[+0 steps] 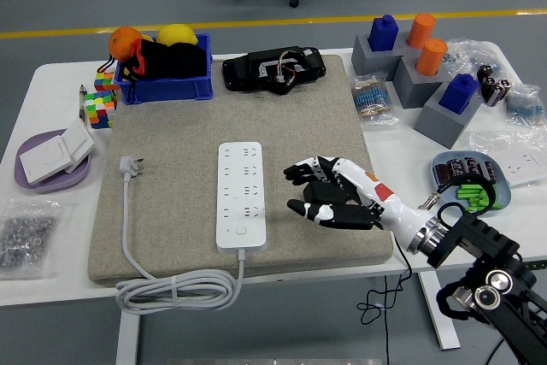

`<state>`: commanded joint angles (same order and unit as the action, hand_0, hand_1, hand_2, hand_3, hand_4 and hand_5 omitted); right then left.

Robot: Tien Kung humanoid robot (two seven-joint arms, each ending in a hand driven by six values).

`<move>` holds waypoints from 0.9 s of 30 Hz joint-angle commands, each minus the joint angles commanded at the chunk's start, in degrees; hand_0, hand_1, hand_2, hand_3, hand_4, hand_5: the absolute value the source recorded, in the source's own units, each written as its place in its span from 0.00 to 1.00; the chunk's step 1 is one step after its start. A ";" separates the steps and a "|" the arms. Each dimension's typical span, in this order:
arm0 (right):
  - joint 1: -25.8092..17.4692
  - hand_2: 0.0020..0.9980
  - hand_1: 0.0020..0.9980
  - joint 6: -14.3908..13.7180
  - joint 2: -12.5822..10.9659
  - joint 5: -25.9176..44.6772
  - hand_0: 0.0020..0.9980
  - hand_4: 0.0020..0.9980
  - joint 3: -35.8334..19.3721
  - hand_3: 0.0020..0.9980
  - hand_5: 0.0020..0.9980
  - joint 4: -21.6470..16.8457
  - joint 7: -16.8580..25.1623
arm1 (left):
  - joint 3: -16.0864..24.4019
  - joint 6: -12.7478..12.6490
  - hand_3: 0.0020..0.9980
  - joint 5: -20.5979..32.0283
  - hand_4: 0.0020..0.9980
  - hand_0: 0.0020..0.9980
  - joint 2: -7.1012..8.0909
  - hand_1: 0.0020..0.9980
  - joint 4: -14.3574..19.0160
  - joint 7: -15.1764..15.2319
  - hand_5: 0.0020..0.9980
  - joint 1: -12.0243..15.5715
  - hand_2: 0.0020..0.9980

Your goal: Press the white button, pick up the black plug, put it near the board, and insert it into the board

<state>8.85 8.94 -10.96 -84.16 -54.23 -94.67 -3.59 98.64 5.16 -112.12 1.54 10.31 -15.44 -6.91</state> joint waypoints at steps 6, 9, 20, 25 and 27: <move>3.80 0.44 0.48 1.73 0.53 -4.45 0.69 0.85 4.71 0.70 0.50 1.29 -7.18 | 0.19 -0.01 0.79 -0.19 0.58 0.83 0.12 0.79 0.00 0.01 0.48 0.11 0.75; 6.12 0.36 0.37 0.65 1.14 -8.19 0.60 0.85 7.48 0.71 0.51 2.15 -10.35 | 0.29 -0.02 0.79 -0.25 0.58 0.83 0.10 0.79 0.00 -0.03 0.48 0.27 0.75; 11.00 0.16 0.07 -3.17 2.91 -11.50 0.18 0.84 13.53 0.72 0.51 4.94 -10.59 | 0.45 -0.02 0.79 -0.35 0.58 0.83 -0.01 0.79 0.00 -0.13 0.48 0.41 0.75; 11.86 0.12 0.01 -3.01 3.74 -13.23 0.06 0.84 15.63 0.67 0.51 6.82 -10.36 | 0.56 -0.02 0.79 -0.45 0.58 0.83 0.06 0.79 0.00 -0.14 0.48 0.38 0.75; 12.16 0.12 0.01 -3.14 4.14 -13.68 0.06 0.84 16.28 0.67 0.51 7.75 -10.11 | 0.48 -0.01 0.79 -0.37 0.58 0.83 0.08 0.79 0.00 -0.14 0.48 0.36 0.75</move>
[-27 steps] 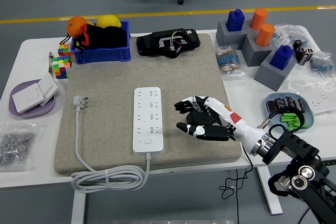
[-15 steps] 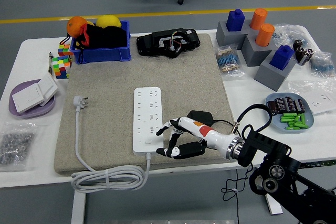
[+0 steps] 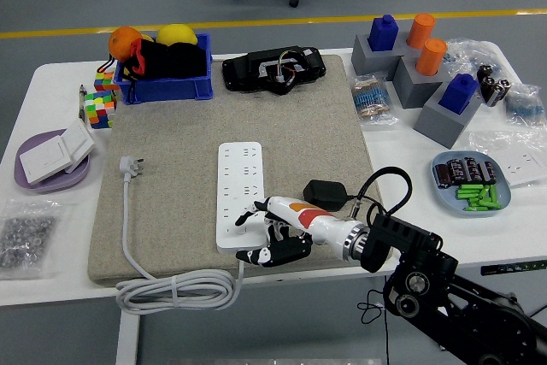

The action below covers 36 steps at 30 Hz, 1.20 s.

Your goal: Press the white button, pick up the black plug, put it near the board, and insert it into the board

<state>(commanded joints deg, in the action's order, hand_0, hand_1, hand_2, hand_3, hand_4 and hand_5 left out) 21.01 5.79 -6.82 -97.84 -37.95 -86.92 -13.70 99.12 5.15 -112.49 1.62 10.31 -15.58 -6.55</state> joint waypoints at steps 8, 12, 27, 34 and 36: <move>1.63 0.12 0.00 -2.48 0.64 -0.68 0.01 0.82 3.32 0.66 0.51 4.18 2.67 | 0.03 0.03 0.79 -0.05 0.58 0.83 0.09 0.79 0.00 -0.03 0.48 0.00 0.75; 1.92 0.12 0.00 -3.20 0.86 -1.08 0.00 0.82 4.27 0.65 0.51 6.01 3.16 | -0.08 0.02 0.79 0.10 0.58 0.83 0.07 0.79 0.00 -0.03 0.48 0.01 0.75; 3.36 0.11 0.00 -6.26 1.84 -2.85 0.00 0.82 5.07 0.65 0.50 9.57 5.50 | -0.13 0.04 0.79 0.11 0.58 0.83 0.14 0.79 0.00 -0.04 0.48 -0.10 0.75; 3.65 0.11 0.00 -6.80 1.75 -3.41 0.00 0.80 6.27 0.64 0.48 11.36 6.61 | 0.09 0.01 0.79 -0.04 0.58 0.83 0.17 0.79 0.00 -0.09 0.48 0.00 0.75; 3.64 0.11 0.00 -8.01 1.69 -4.01 0.00 0.80 6.60 0.64 0.48 11.86 7.46 | 0.08 0.02 0.79 -0.09 0.58 0.83 0.16 0.79 0.00 -0.09 0.48 -0.02 0.75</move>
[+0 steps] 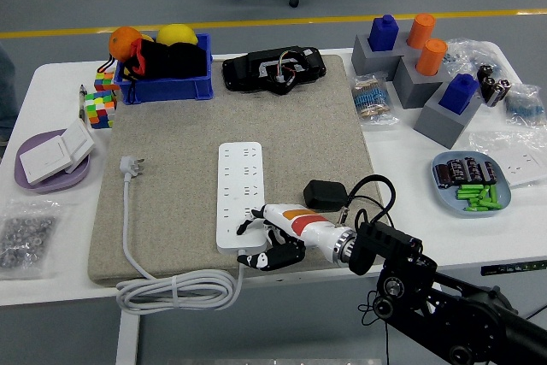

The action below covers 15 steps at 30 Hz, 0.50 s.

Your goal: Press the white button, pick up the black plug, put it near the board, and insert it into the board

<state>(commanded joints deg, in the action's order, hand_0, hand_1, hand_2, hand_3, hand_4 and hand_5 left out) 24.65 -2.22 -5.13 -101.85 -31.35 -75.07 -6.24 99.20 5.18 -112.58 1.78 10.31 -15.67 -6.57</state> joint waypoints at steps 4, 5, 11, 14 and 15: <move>-0.18 0.11 0.00 -2.46 -0.13 -0.11 0.00 0.80 0.55 0.64 0.46 0.17 1.75 | -0.04 -0.02 0.79 0.13 0.58 0.83 -0.05 0.79 0.00 0.00 0.48 0.02 0.75; -0.15 0.11 0.00 -2.64 -0.14 -0.04 0.00 0.80 0.60 0.64 0.46 0.14 2.01 | 0.00 -0.03 0.79 0.13 0.58 0.83 -0.06 0.79 0.00 -0.01 0.48 0.01 0.75; 0.00 0.11 0.00 -3.47 -0.27 0.06 0.00 0.80 1.15 0.63 0.45 0.84 3.26 | -0.07 0.02 0.79 -0.07 0.58 0.83 0.01 0.79 0.00 0.02 0.48 -0.12 0.75; 0.03 0.11 0.00 -3.79 -0.40 0.01 0.00 0.80 1.75 0.63 0.45 1.31 3.66 | -0.11 0.01 0.79 0.03 0.58 0.83 -0.02 0.79 0.00 0.02 0.48 -0.14 0.75; 0.07 0.11 0.00 -3.95 -0.43 -0.03 0.00 0.80 1.99 0.63 0.45 1.48 3.81 | -0.12 0.00 0.79 0.08 0.58 0.83 -0.03 0.79 0.00 0.02 0.48 -0.11 0.75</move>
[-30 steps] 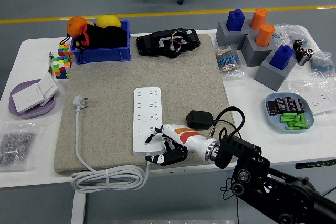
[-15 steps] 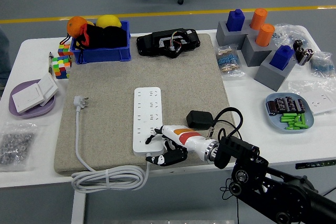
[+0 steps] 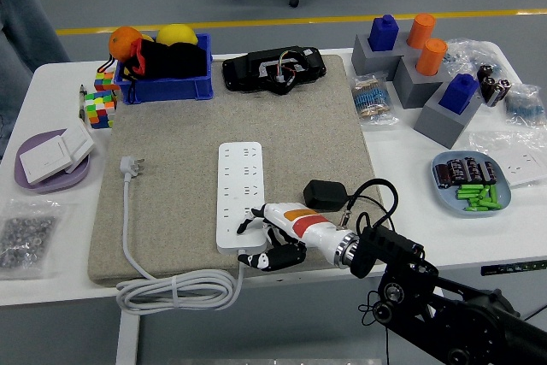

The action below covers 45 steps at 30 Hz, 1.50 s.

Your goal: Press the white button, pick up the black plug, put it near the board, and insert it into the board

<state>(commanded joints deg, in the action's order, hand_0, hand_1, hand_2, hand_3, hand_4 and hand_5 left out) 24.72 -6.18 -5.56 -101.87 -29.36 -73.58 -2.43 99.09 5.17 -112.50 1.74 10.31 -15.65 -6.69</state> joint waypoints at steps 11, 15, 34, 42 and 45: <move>0.24 0.12 0.00 -3.18 -0.10 -0.75 0.00 0.80 1.37 0.63 0.45 2.23 2.61 | -0.04 -0.01 0.79 0.06 0.58 0.83 -0.01 0.79 0.00 -0.02 0.48 0.03 0.75; 0.33 0.12 0.00 -4.85 0.08 -0.48 0.00 0.80 1.34 0.63 0.44 2.84 4.15 | -0.01 0.01 0.79 -0.06 0.58 0.83 -0.01 0.79 0.00 -0.03 0.48 0.04 0.75; 0.67 0.12 0.00 -7.88 0.08 -1.43 0.00 0.80 2.70 0.62 0.44 5.42 7.56 | -0.15 0.01 0.79 0.10 0.58 0.83 -0.05 0.79 0.00 -0.01 0.48 -0.08 0.75; 0.62 0.12 0.00 -9.24 0.07 -3.28 0.00 0.80 3.53 0.62 0.43 6.20 8.28 | -0.13 0.00 0.79 0.27 0.58 0.83 -0.07 0.79 0.00 -0.01 0.48 -0.04 0.75; 0.77 0.12 0.00 -10.89 0.01 -5.01 0.00 0.80 4.09 0.62 0.43 6.65 8.57 | -0.29 0.04 0.79 0.25 0.58 0.83 -0.04 0.79 0.00 -0.01 0.48 -0.10 0.75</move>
<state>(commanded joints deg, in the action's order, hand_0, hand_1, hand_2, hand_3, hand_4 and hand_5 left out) 25.49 -17.07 -5.56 -106.88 -25.27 -66.93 6.14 98.80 5.21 -112.25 1.70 10.31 -15.65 -6.78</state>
